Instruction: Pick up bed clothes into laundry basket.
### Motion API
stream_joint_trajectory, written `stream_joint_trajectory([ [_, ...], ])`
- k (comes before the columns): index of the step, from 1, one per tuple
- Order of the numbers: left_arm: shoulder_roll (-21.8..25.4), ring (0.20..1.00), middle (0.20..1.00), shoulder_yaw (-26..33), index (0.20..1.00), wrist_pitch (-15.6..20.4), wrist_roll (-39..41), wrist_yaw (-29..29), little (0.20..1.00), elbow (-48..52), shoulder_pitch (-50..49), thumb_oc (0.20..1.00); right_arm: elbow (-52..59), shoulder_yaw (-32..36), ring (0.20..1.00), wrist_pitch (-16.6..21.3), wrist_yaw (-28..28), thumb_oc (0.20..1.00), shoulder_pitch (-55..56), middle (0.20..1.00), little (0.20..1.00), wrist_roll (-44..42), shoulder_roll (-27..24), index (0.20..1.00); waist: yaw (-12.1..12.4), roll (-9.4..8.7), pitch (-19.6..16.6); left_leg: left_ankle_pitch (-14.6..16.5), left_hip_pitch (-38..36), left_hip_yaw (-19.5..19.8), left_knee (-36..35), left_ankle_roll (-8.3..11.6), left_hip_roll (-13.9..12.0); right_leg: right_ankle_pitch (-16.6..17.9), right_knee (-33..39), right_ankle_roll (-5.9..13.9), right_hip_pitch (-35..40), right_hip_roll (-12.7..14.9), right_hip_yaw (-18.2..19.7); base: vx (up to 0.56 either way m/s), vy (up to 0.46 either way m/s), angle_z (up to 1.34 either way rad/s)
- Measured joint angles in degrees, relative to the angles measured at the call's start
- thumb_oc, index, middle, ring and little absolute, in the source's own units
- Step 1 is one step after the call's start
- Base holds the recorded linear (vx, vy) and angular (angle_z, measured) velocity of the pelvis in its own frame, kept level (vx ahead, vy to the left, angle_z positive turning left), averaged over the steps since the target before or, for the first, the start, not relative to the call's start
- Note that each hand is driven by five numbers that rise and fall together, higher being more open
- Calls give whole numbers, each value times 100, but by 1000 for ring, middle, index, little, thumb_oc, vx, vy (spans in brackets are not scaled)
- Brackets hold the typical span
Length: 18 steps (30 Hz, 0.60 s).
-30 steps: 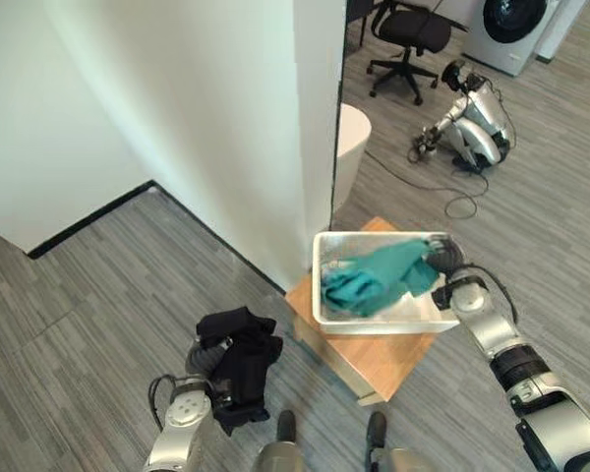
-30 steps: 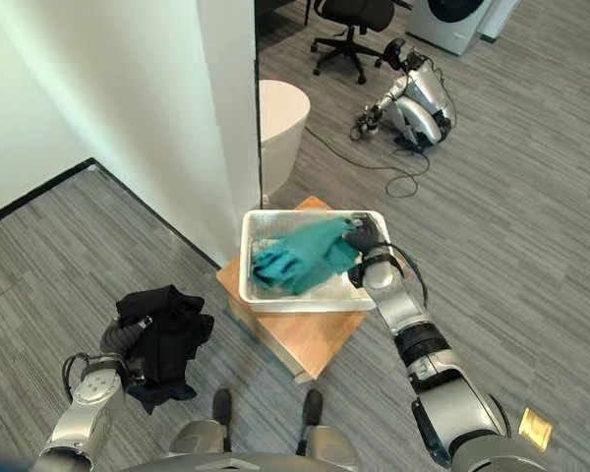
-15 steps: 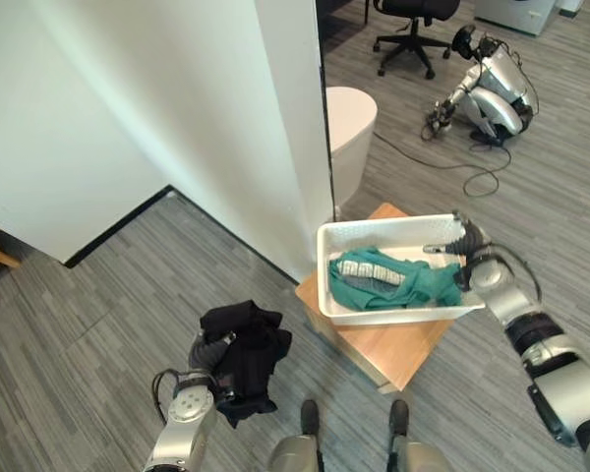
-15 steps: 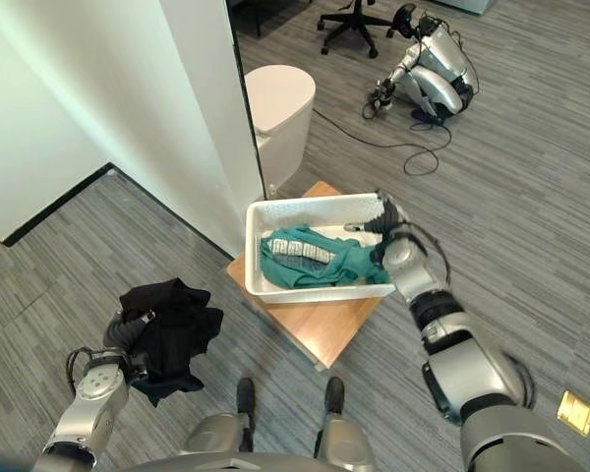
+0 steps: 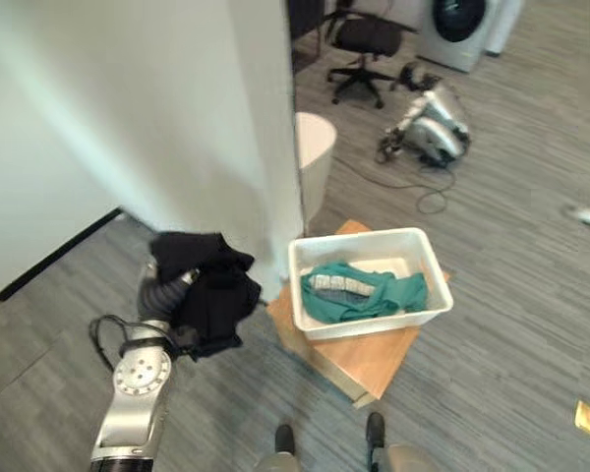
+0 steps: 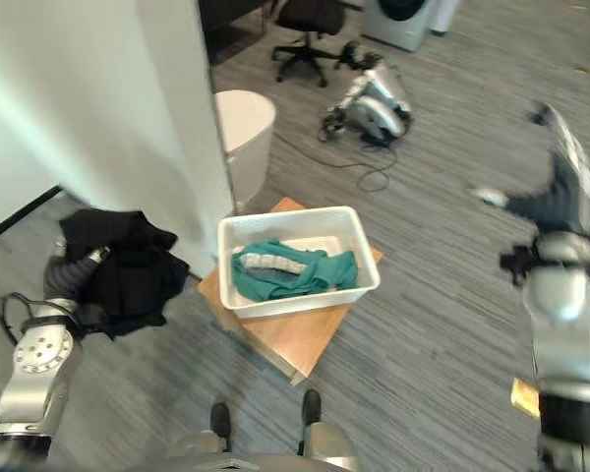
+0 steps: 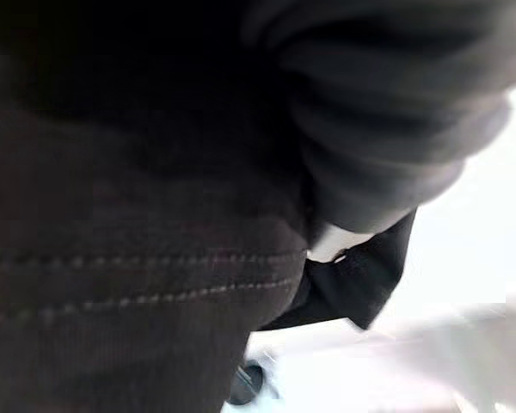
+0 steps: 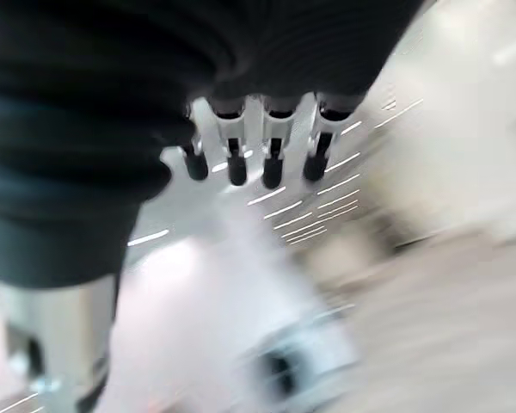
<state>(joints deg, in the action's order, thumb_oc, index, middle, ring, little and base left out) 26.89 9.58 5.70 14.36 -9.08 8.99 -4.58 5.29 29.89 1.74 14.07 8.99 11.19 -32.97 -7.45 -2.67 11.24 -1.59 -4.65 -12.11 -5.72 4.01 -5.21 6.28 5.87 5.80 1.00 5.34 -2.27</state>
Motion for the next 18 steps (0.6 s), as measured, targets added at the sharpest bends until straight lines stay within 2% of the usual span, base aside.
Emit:
stream_joint_trajectory([
  [1,-42,200,200,-17,200,40,2,74,200,156,9,200,-339,28,1000,-69,94,1000,416,1000,1000,1,100,1000,-253,79,-54,39,-42,-122,-1,-2,5,1,-7,13,-21,1,106,-20,49,-39],
  [2,-51,200,200,-59,200,39,7,90,200,260,17,200,-576,47,1000,-35,175,1000,661,1000,1000,22,116,1000,-387,93,-74,43,-69,-216,0,-1,10,3,-6,15,-55,-2,177,-24,50,-62],
  [3,-83,200,200,-140,200,127,7,144,200,487,22,200,-1004,78,1000,-183,290,1000,908,1000,1000,36,146,1000,-441,200,-117,83,-79,-337,-1,-4,-10,34,-7,28,-88,-37,305,0,19,-49],
  [5,-176,200,200,-294,200,151,7,240,200,621,235,200,-1806,38,1000,-232,427,1000,1233,1000,1000,115,137,1000,-705,295,-195,100,-91,-384,0,13,-27,38,-7,46,-109,-56,340,-3,17,-29],
  [6,-179,200,200,-351,200,179,10,262,200,638,418,200,-2595,-179,1000,-315,411,1000,1266,1000,1000,144,89,1000,-764,301,-215,98,-162,-488,-2,9,-58,48,-9,44,-84,-92,427,-8,8,-28],
  [7,-179,200,200,-375,200,199,10,261,200,637,509,200,-2912,-287,1000,-434,406,1000,1282,1000,1000,146,97,1000,-831,327,-233,124,-190,-528,-1,40,-75,47,-9,43,-79,-115,470,-16,0,-35],
  [8,-180,200,200,-539,200,203,-24,212,200,558,799,200,-3553,-624,1000,-419,398,1000,1331,1000,1000,213,78,1000,-961,333,-250,121,-242,-598,0,31,-84,32,14,14,-85,-127,522,-19,-6,-20],
  [9,-154,200,200,-781,200,231,-225,106,200,339,1193,200,-4291,-1002,1000,-437,338,1000,1204,1000,1000,234,52,1000,-941,313,-261,123,-246,-614,0,36,-85,37,9,7,-80,-134,542,-27,7,-17],
  [11,-127,200,200,-941,200,251,-473,26,200,147,1485,200,-4649,-1318,1000,-505,149,1000,1160,1000,1000,234,155,1000,-1024,357,-281,144,-245,-675,-1,60,-80,58,17,0,-111,-135,604,-16,16,-19],
  [14,63,200,200,-1576,200,247,-1240,-217,200,-1027,2202,200,-5819,-2099,1000,-382,15,1000,837,1000,1000,209,286,1000,-1171,394,-349,150,-248,-789,-2,62,-75,78,18,11,-164,-126,654,10,3,-20],
  [16,63,200,200,-1699,200,112,-1537,-285,200,-1456,2251,200,-6088,-2203,1000,-397,-94,1000,729,1000,1000,111,410,1000,-1295,454,-366,152,-260,-830,-2,64,-71,91,20,15,-188,-128,683,14,-14,-13],
  [18,34,200,200,-1891,200,32,-1796,-417,200,-1851,2269,200,-6403,-2238,1000,-345,-139,1000,706,1000,1000,-69,539,1000,-1303,494,-352,156,-258,-911,-2,67,-79,104,20,12,-220,-139,733,-37,-6,-16],
])
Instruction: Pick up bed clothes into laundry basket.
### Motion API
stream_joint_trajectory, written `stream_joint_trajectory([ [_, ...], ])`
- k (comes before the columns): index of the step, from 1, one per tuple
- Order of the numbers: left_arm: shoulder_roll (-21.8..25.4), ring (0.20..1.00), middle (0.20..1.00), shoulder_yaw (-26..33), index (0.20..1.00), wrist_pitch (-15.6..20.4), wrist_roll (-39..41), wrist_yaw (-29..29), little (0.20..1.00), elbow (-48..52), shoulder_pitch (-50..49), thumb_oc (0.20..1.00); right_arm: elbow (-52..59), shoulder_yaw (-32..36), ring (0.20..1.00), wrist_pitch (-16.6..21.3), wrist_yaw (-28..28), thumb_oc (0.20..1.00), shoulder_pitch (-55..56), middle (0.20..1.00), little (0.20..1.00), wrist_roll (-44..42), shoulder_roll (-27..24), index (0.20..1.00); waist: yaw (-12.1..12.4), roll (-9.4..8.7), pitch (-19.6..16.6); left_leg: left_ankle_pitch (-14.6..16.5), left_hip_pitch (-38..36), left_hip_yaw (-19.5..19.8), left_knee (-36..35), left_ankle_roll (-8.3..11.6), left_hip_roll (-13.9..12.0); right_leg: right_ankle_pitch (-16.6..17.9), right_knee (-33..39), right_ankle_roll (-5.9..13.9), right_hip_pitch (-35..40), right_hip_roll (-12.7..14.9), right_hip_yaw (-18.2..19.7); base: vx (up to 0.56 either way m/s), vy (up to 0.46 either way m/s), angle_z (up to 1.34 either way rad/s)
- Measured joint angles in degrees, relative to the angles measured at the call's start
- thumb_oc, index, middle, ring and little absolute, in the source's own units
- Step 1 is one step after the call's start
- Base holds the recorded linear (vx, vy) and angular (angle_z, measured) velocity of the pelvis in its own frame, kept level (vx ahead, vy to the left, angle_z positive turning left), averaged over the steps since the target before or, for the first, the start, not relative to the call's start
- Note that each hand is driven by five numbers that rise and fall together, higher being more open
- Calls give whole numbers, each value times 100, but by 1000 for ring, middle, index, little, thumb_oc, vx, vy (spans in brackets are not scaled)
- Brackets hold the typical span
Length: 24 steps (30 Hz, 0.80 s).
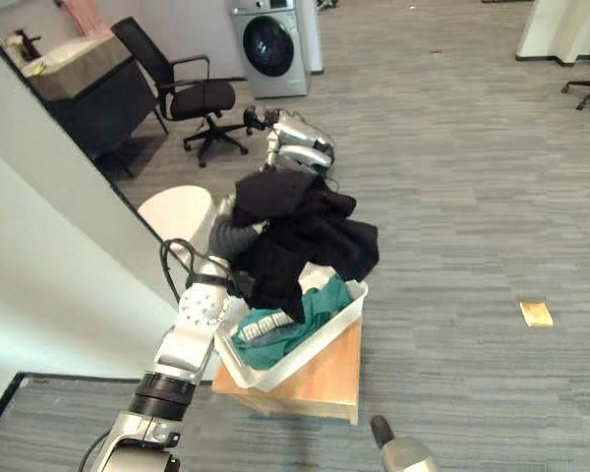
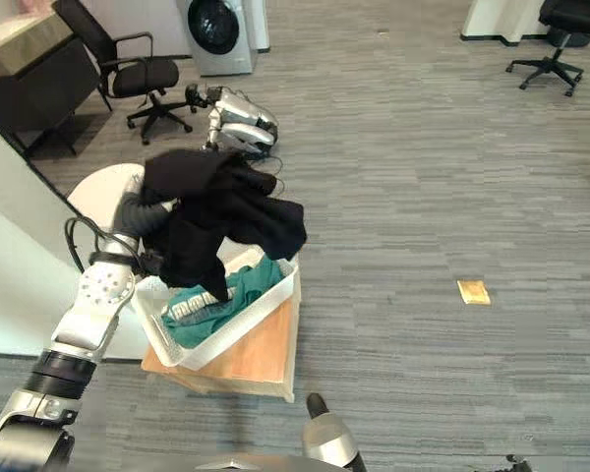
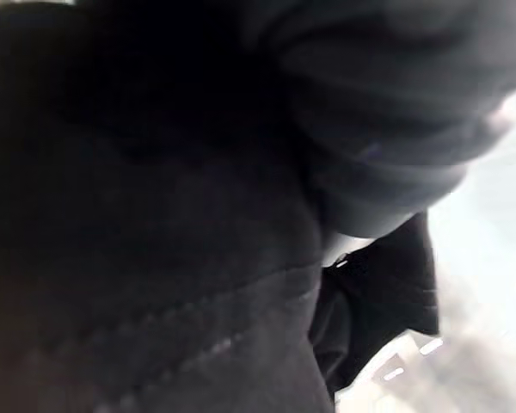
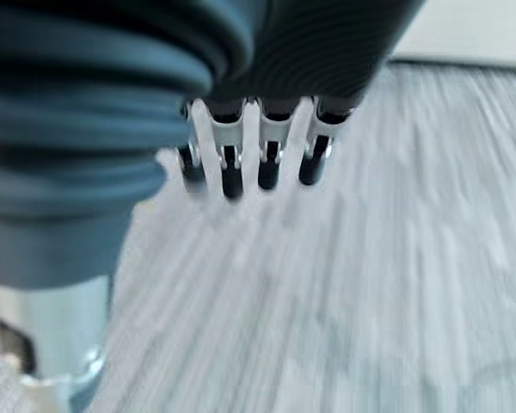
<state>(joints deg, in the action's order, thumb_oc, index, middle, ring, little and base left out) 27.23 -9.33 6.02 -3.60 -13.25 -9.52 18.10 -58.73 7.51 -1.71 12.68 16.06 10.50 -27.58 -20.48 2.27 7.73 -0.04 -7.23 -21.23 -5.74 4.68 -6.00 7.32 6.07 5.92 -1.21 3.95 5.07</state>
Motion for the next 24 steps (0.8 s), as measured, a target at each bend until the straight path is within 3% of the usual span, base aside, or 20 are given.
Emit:
stream_joint_trajectory([
  [8,2,200,200,-231,200,-363,-534,-353,200,-1064,85,200,-1417,-141,1000,-59,-231,1000,-162,1000,1000,-496,119,1000,-113,89,273,-13,263,-122,0,-17,88,70,1,43,-373,77,71,-57,15,-7],
  [18,-36,200,200,-1151,200,-499,-1678,-662,200,-2770,922,200,-1607,-697,1000,27,-225,1000,-563,1000,1000,-615,175,1000,-294,347,702,-12,534,-362,1,-37,127,187,-4,88,-773,82,183,-37,-5,-13],
  [19,-108,1000,1000,-1369,1000,-529,-1827,-680,1000,-3305,1133,1000,-1548,-821,1000,96,-200,1000,-649,1000,1000,-616,164,1000,-289,359,746,-7,542,-388,1,-31,123,186,-5,89,-795,75,199,-52,-8,-8],
  [24,-287,1000,1000,-1587,1000,-762,-2163,-690,1000,-4562,1352,1000,-1162,-1075,1000,276,-159,1000,-926,1000,1000,-621,163,1000,-299,393,811,-1,653,-501,1,-22,113,188,-5,103,-967,39,298,-15,-5,-12],
])
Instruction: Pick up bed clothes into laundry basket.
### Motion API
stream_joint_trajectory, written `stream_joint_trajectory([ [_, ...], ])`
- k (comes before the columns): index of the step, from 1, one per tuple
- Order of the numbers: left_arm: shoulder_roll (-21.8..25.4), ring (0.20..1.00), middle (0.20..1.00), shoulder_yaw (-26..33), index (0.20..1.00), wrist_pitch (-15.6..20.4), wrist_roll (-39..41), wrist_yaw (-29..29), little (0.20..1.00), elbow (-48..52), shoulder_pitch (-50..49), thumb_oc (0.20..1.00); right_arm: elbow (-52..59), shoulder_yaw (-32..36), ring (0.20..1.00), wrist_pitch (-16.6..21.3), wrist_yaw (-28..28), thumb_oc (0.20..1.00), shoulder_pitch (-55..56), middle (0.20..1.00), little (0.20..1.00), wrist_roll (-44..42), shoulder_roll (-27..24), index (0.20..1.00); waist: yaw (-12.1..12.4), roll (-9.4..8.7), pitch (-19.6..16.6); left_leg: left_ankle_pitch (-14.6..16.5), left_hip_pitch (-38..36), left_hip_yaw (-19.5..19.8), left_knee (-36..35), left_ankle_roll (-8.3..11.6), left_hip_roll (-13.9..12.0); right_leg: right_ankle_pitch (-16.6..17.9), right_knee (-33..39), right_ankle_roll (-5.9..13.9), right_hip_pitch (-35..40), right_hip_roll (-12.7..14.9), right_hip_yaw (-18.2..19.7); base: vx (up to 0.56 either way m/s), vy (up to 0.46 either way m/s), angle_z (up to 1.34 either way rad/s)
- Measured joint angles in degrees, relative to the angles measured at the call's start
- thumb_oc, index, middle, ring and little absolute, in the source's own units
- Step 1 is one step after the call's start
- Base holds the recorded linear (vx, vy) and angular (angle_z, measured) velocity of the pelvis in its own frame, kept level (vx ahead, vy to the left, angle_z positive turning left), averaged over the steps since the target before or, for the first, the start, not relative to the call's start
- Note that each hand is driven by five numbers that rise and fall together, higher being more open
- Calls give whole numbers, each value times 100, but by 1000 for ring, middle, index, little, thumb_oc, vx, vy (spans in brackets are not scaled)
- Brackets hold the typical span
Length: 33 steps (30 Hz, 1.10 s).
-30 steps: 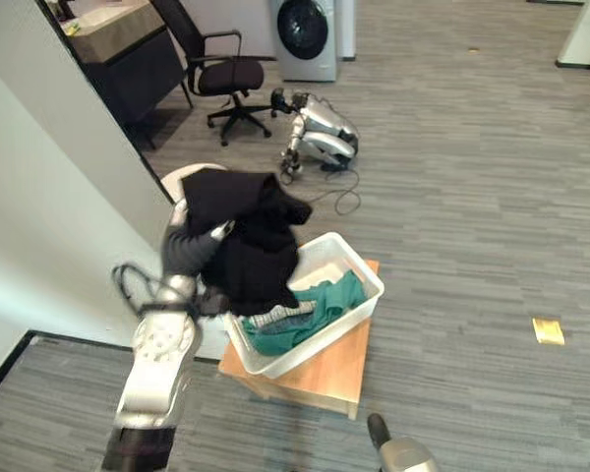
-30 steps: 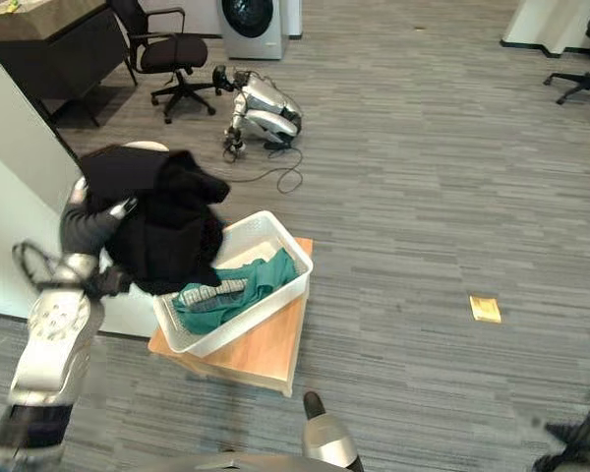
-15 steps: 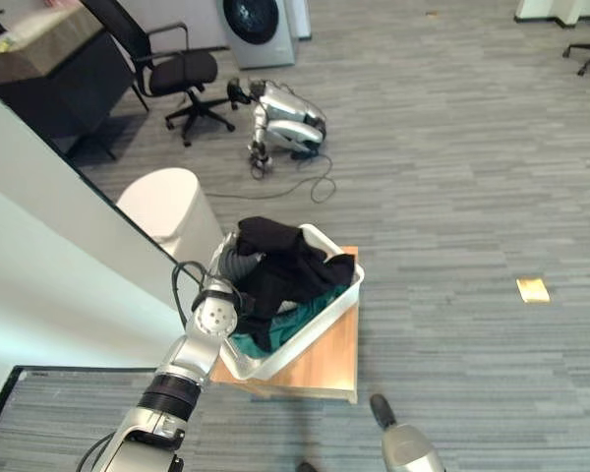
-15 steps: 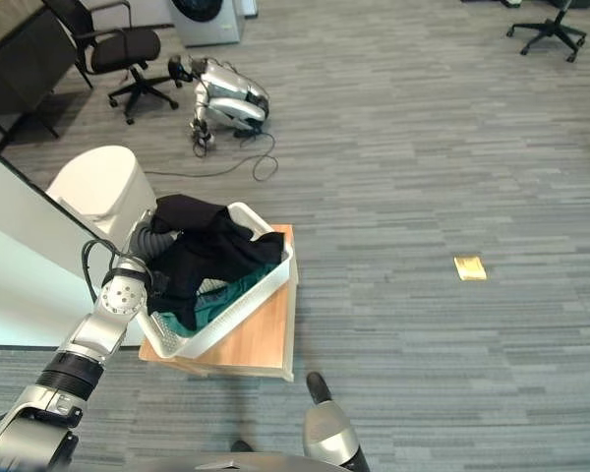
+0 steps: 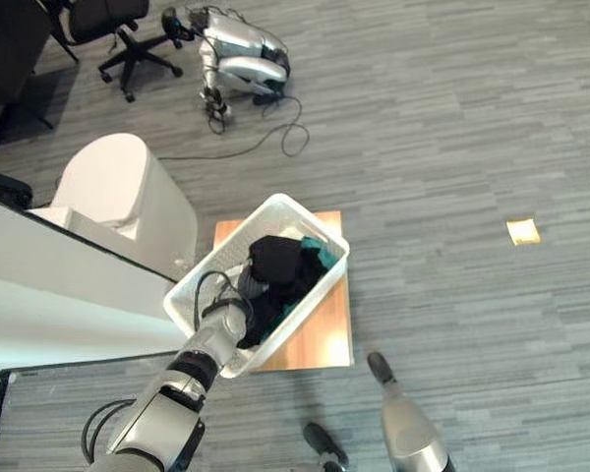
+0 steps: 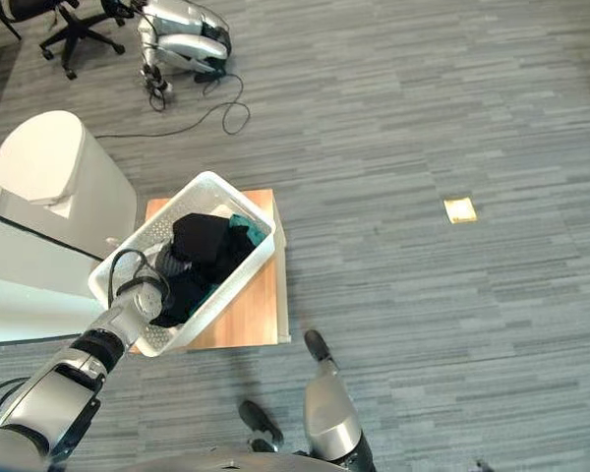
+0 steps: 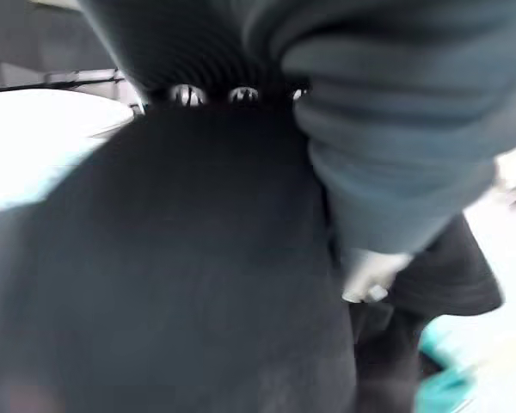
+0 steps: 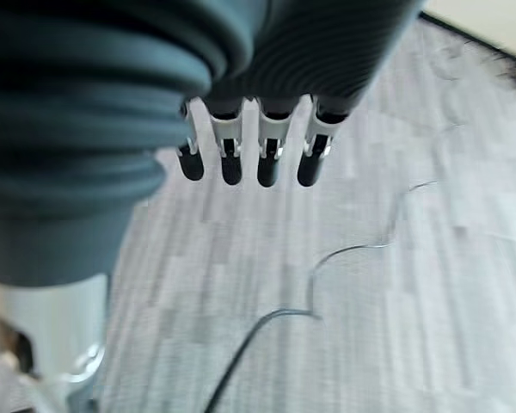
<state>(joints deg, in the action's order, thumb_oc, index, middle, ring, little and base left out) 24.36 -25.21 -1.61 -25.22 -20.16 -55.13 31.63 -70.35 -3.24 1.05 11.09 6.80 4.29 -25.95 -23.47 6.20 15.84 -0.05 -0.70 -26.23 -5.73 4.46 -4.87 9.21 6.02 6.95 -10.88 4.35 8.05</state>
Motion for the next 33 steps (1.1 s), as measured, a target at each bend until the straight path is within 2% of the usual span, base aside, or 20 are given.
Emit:
stream_joint_trajectory([
  [4,48,1000,1000,-20,1000,-34,-79,-8,1000,-79,7,1000,200,-57,1000,69,22,1000,-4,1000,1000,3,1,1000,16,-1,6,6,3,-5,0,8,-21,-4,0,-5,-4,-20,-2,0,-8,0],
  [7,62,1000,1000,494,1000,-26,81,-37,1000,365,-103,1000,710,-51,1000,48,60,1000,22,1000,1000,11,-23,1000,40,-19,18,5,-18,14,0,8,-32,-2,-25,-6,35,-26,-33,17,-54,1],
  [8,64,1000,1000,846,1000,-14,295,-104,1000,834,-275,1000,1048,-32,1000,73,94,1000,92,1000,1000,15,-39,1000,28,-47,37,4,-57,10,1,9,-45,17,-26,-32,80,-40,-33,66,-88,2],
  [9,42,1000,1000,1433,1000,39,724,-149,1000,1786,-707,1000,1715,74,1000,53,102,1000,266,1000,1000,28,-43,1000,8,-80,61,5,-132,30,1,10,-65,20,-26,-45,157,-52,-58,39,-79,3],
  [10,52,1000,1000,1610,1000,141,920,-229,1000,2194,-953,1000,2049,122,1000,101,117,1000,365,1000,1000,36,-48,1000,27,-108,80,5,-201,41,1,10,-80,18,-27,-51,235,-65,-87,33,-64,13],
  [12,-87,1000,1000,2216,1000,562,1625,-365,1000,3450,-1758,1000,3407,387,1000,127,124,1000,764,1000,1000,74,-128,1000,117,-133,73,50,-488,155,0,70,-166,-66,-25,-93,601,-121,-201,20,-43,21],
  [13,-113,1000,1000,2326,1000,679,1864,-359,1000,3732,-2018,1000,3788,425,1000,159,124,1000,895,1000,1000,112,-240,1000,173,-148,31,77,-596,186,0,107,-194,-156,-9,-71,719,-144,-222,50,-59,22],
  [15,-241,1000,1000,2708,1000,901,2512,-325,1000,4147,-2491,1000,4734,759,1000,200,91,1000,1042,1000,1000,262,-448,1000,382,-116,-85,121,-651,275,1,100,-212,-210,-23,-132,810,-143,-303,48,-44,21],
  [19,-396,1000,1000,3171,1000,1152,3302,-121,1000,4507,-3197,1000,5838,1249,1000,346,90,1000,1056,1000,1000,489,-591,1000,661,-237,-238,94,-643,357,2,65,-233,-223,-9,-144,849,-146,-397,26,0,16],
  [23,-395,1000,1000,3175,1000,1176,3402,-41,1000,4524,-3356,1000,5850,1232,1000,458,82,1000,969,1000,1000,605,-586,1000,725,-408,-342,60,-642,460,2,87,-225,-223,-12,-121,901,-129,-469,17,20,11],
  [24,-450,1000,1000,3226,1000,1209,3465,66,1000,4607,-3539,1000,6099,1259,1000,286,47,1000,966,1000,1000,697,-532,1000,827,-425,-433,99,-598,485,1,60,-224,-228,-28,-112,934,-116,-530,-5,62,-9],
  [25,-773,1000,1000,3430,1000,1282,3716,245,1000,5260,-4046,1000,7594,1534,1000,116,31,1000,1259,1000,1000,703,-350,1000,769,-398,-444,121,-631,509,-1,67,-202,-208,-28,-139,930,-117,-470,-134,27,8],
  [26,-835,1000,1000,3346,1000,1481,3873,313,1000,5583,-4448,1000,8391,1569,1000,697,117,1000,1319,1000,1000,722,-266,1000,743,-380,-504,66,-623,568,4,87,-206,-202,-32,-143,993,-103,-544,-244,70,25],
  [28,-861,1000,1000,3183,1000,1546,4076,453,1000,5638,-4580,1000,8900,1244,1000,962,193,1000,1113,1000,1000,725,-226,1000,973,-405,-637,51,-581,834,19,71,-198,-295,-133,-90,1058,-150,-626,-347,30,63],
  [29,-911,1000,1000,3018,1000,1562,4132,491,1000,5595,-4490,1000,9222,973,1000,1003,241,1000,932,1000,1000,786,-149,1000,1121,-357,-607,9,-434,1153,116,20,-198,-650,-746,6,849,-159,-508,-253,-33,104],
  [30,-925,1000,1000,2936,1000,1561,4226,499,1000,5602,-4414,1000,9247,810,1000,1112,235,1000,835,1000,1000,900,-112,1000,1086,-424,-622,-39,-397,1396,113,-3,-210,-850,-1081,11,756,-166,-292,-343,-87,163],
  [31,-895,1000,1000,2861,1000,1546,4305,497,1000,5578,-4359,1000,9178,560,1000,1206,255,1000,609,1000,1000,1080,-119,1000,1193,-412,-623,-150,-293,1724,120,-18,-176,-1077,-1545,66,594,-160,71,-129,-69,181],
  [32,-839,1000,1000,2889,1000,1548,4312,463,1000,5604,-4307,1000,9026,306,1000,1190,297,1000,296,1000,1000,1213,-140,1000,1380,-441,-623,-245,-114,2108,252,-31,-125,-1398,-1994,111,505,-187,526,-280,-109,191],
  [33,-735,1000,1000,2910,1000,1563,4315,431,1000,5649,-4338,1000,8884,38,1000,1143,351,1000,-83,1000,1000,1300,-224,1000,1667,-454,-628,-300,18,2354,294,-26,-57,-1625,-2168,165,540,-167,852,-240,-137,158],
])
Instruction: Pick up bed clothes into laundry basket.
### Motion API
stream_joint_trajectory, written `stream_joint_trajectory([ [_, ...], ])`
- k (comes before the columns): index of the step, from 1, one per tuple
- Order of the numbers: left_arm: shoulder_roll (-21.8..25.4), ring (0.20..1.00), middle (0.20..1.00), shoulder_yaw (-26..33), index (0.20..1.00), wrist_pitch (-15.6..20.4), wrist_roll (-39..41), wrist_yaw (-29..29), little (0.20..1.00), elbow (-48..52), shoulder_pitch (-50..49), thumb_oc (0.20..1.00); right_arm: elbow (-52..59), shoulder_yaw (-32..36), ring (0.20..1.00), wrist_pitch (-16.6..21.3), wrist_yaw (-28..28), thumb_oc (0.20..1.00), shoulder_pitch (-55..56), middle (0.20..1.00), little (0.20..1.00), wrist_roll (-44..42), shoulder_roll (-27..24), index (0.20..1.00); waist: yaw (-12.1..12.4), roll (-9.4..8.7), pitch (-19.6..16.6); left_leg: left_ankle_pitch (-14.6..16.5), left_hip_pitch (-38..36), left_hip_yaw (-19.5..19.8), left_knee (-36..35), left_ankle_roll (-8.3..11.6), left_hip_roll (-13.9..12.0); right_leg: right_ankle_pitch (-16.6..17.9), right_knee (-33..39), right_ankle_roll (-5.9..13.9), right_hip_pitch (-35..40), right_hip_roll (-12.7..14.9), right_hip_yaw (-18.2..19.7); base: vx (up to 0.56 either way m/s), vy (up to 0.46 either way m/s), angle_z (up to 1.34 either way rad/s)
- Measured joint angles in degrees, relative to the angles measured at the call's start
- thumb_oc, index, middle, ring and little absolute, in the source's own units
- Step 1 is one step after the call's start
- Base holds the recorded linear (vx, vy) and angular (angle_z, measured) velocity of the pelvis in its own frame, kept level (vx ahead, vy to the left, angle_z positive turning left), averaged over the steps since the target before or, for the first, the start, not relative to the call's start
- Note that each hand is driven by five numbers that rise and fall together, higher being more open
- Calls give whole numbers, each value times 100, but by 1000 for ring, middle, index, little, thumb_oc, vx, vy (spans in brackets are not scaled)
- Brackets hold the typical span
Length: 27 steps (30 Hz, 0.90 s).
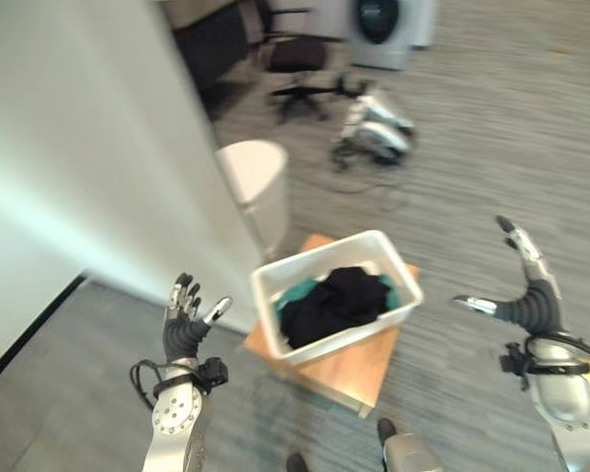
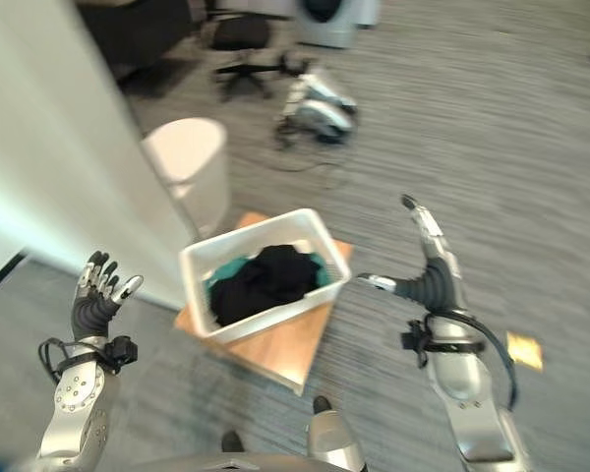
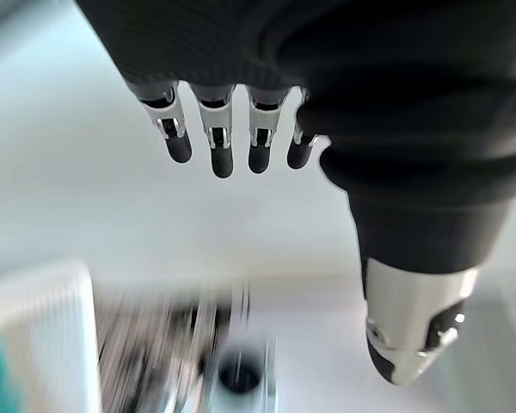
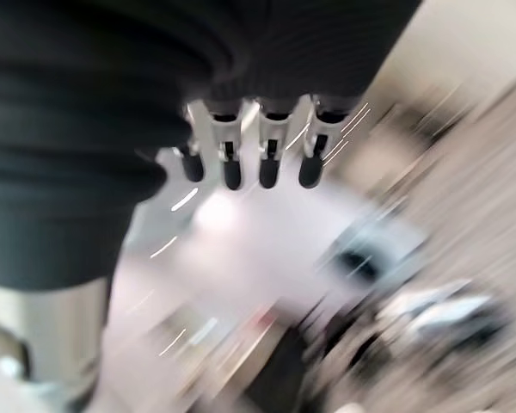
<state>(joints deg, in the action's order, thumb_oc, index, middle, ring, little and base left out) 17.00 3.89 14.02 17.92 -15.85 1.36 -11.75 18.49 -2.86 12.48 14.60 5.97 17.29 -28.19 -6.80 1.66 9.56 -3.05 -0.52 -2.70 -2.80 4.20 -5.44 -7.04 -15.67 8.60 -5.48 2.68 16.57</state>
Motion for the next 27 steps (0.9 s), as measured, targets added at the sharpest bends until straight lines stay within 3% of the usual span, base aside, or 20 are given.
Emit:
stream_joint_trajectory([
  [1,180,1000,1000,62,1000,33,1,-14,1000,63,-31,1000,-124,-190,1000,45,42,1000,-359,1000,1000,78,-21,1000,187,-127,-25,-8,80,183,19,-17,75,-323,-49,-75,-29,13,226,-314,-220,122],
  [2,277,1000,1000,211,1000,47,6,-16,1000,56,-28,1000,-203,-426,1000,9,92,1000,-739,1000,1000,79,-5,1000,402,-104,72,-75,122,278,31,26,11,-453,-266,-48,-171,-71,90,-413,-330,88],
  [3,352,1000,1000,294,1000,59,10,-37,1000,52,-82,1000,-325,-580,1000,58,108,1000,-1059,1000,1000,82,47,1000,604,-45,71,-89,243,241,23,-26,-62,-459,-286,-113,-196,-128,-17,-551,-297,80],
  [4,343,1000,1000,367,1000,78,12,-76,1000,26,-125,1000,-426,-776,1000,70,146,1000,-1298,1000,1000,10,-4,1000,800,122,89,-205,523,285,86,-190,-277,-507,-576,-181,-273,-433,-153,-439,-209,67],
  [5,399,1000,1000,406,1000,82,12,-78,1000,13,-25,1000,-516,-848,1000,71,164,1000,-1398,1000,1000,-11,5,1000,818,38,131,-139,584,387,149,-84,-312,-590,-758,-322,-293,-561,-259,-361,-99,118],
  [6,388,1000,1000,374,1000,86,32,-133,1000,19,77,1000,-639,-1001,1000,46,131,1000,-1531,1000,1000,-52,-71,1000,830,56,231,-531,718,569,135,-210,-363,-598,-686,-635,-290,-611,-488,-344,-93,148],
  [7,348,1000,1000,284,1000,101,164,-146,1000,-12,139,1000,-822,-1193,1000,30,116,1000,-1619,1000,1000,-121,-111,1000,867,32,332,-782,846,447,157,-502,-401,-511,-663,-748,-255,-577,-819,-523,-148,182],
  [8,334,1000,1000,227,1000,99,222,-137,1000,-68,159,1000,-960,-1337,1000,10,106,1000,-1632,1000,1000,-171,-112,1000,954,-23,372,-629,940,112,332,-685,-294,-478,-665,-851,-215,-467,-1212,-526,-153,163],
  [10,383,1000,1000,193,1000,106,234,-132,1000,-215,207,1000,-1098,-1515,1000,-36,62,1000,-1567,1000,1000,-269,25,1000,821,-441,541,-20,1104,-925,1067,-362,-293,-396,-405,-966,-82,32,-1840,-411,-85,169],
  [12,341,1000,1000,174,1000,103,237,-118,1000,-356,259,1000,-1059,-1504,1000,-81,-64,1000,-1552,1000,1000,-404,52,1000,698,-701,561,145,1118,-1405,1764,-111,-393,-38,216,-891,148,489,-2420,-303,25,181],
  [14,336,1000,1000,136,1000,107,309,-43,1000,-421,384,1000,-1037,-1296,1000,-134,-136,1000,-1545,1000,1000,-562,39,1000,518,-690,553,308,777,-1727,2137,155,-712,295,792,-782,581,729,-3149,-257,181,179],
  [17,328,1000,1000,107,1000,157,446,-17,1000,-708,530,1000,-1052,-1001,1000,-188,-151,1000,-1496,1000,1000,-823,-66,1000,267,-328,393,420,-79,-2333,1731,333,-1572,498,1027,-545,906,1004,-4142,-268,422,173],
  [18,321,1000,1000,76,1000,144,447,-15,1000,-784,626,1000,-1060,-971,1000,-214,-160,1000,-1447,1000,1000,-872,-85,1000,189,-221,333,335,-203,-2423,1498,354,-1648,553,1019,-448,910,1072,-4347,-312,566,209],
  [19,246,1000,1000,-33,1000,137,465,-50,1000,-825,643,1000,-1035,-893,1000,-213,-143,1000,-1372,1000,1000,-891,-287,1000,45,-41,262,-58,-259,-2582,1146,92,-1795,611,978,-361,951,1267,-4642,-235,415,208],
  [20,116,1000,1000,-177,1000,114,546,-61,1000,-914,796,1000,-1096,-853,1000,-245,-146,1000,-1261,1000,1000,-902,-517,1000,-35,116,233,-227,-263,-2740,943,106,-1757,629,760,-303,989,1474,-4742,-118,260,193],
  [22,119,1000,1000,-327,1000,41,753,-163,1000,-1068,913,1000,-1451,-1016,1000,-355,-216,1000,-1205,1000,1000,-948,-441,1000,-57,-6,207,-97,9,-2784,698,126,-1220,400,74,-193,599,2118,-4590,46,302,191],
  [23,120,1000,1000,-376,1000,35,831,-197,1000,-1031,915,1000,-1428,-1126,1000,-387,-239,1000,-1205,1000,1000,-961,-442,1000,-176,-34,129,-9,181,-2782,673,11,-1211,434,574,-169,597,1943,-4580,117,392,202],
  [24,382,1000,1000,-283,1000,-22,850,-187,1000,-1087,916,1000,-1431,-1190,1000,-395,-330,1000,-1242,1000,1000,-1029,-234,1000,-76,-213,69,137,448,-2663,718,-21,-1093,717,1652,-280,701,1848,-4506,104,230,125],
  [26,710,1000,1000,-122,1000,-182,843,-186,1000,-1182,852,1000,-1507,-1279,1000,-457,-402,1000,-1349,1000,1000,-1096,174,1000,107,-530,13,238,634,-2418,914,89,-839,1246,1820,-540,886,1995,-4497,146,187,130],
  [27,800,1000,1000,-150,1000,-214,822,-178,1000,-1246,916,1000,-1478,-1302,1000,-466,-404,1000,-1295,1000,1000,-1167,346,1000,49,-676,2,502,769,-2278,1195,91,-722,1702,1496,-457,1114,2128,-4539,156,149,164],
])
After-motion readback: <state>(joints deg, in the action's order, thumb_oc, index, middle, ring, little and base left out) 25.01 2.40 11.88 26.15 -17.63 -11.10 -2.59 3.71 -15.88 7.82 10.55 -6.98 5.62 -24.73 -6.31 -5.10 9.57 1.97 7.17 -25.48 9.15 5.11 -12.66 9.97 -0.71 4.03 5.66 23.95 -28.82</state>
